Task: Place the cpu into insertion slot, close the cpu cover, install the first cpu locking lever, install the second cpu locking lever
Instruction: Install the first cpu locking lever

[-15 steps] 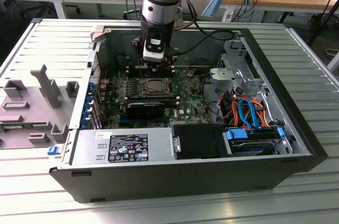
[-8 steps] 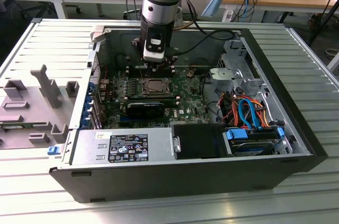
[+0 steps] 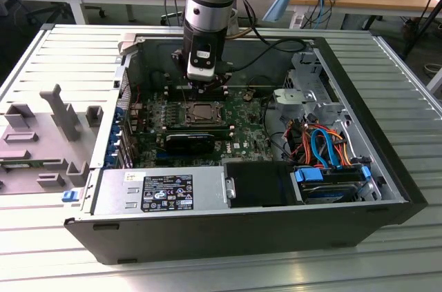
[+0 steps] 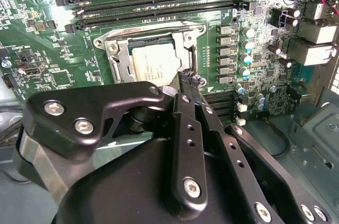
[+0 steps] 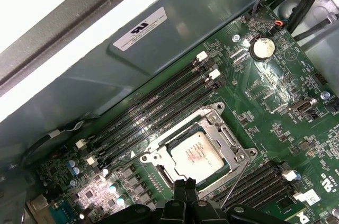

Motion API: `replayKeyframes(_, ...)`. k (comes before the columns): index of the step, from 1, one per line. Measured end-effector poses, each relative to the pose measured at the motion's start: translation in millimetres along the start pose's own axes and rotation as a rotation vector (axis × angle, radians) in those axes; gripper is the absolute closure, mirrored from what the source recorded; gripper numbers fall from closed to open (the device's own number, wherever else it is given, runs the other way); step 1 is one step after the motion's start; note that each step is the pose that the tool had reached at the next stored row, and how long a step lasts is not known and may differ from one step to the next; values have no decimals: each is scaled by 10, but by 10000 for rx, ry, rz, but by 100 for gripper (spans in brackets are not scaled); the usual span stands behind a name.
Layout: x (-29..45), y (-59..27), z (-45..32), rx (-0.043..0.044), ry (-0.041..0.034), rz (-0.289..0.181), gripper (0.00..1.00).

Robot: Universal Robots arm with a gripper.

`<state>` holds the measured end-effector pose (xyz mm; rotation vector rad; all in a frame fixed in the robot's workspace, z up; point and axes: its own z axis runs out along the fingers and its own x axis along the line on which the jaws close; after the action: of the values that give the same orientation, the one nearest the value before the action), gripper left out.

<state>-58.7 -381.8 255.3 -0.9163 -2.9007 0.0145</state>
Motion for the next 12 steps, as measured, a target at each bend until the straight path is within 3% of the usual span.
replayKeyframes(12, 0, 0, 0, 7, -3, -77, 89)
